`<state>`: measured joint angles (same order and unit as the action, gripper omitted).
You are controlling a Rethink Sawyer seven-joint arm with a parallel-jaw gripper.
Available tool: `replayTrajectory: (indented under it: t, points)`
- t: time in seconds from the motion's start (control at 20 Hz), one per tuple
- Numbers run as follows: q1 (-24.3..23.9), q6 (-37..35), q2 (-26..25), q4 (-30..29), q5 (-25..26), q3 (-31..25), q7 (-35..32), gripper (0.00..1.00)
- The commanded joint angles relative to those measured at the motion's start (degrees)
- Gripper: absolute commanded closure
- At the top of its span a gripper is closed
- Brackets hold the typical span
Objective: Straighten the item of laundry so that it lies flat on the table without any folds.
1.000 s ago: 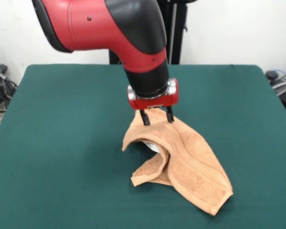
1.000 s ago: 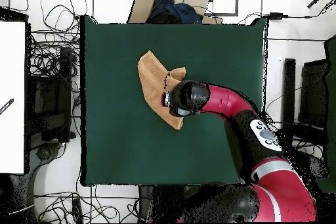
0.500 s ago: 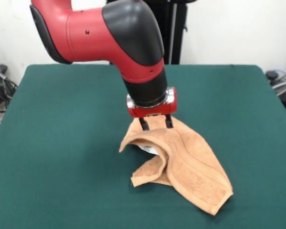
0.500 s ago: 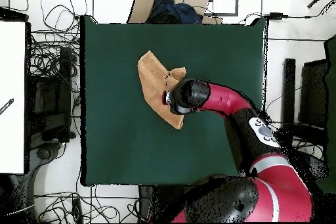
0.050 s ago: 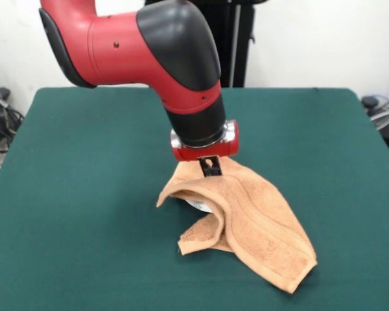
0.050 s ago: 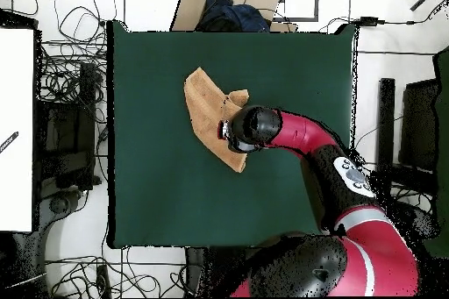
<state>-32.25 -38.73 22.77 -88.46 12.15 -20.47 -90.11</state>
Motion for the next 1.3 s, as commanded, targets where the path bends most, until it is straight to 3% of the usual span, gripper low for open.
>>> replayTrajectory:
  t: [0.05,0.35,0.65,1.3]
  points:
    - [0.0,6.6,-0.6,0.2,3.7,-0.6,-1.6,1.0]
    - [0.4,7.1,0.6,-1.0,3.2,-0.1,-2.9,1.0]
    - [2.1,4.2,12.8,-9.3,0.1,0.7,-7.9,1.0]
    - [0.6,7.7,9.6,-10.5,-1.2,-1.2,-7.4,1.0]
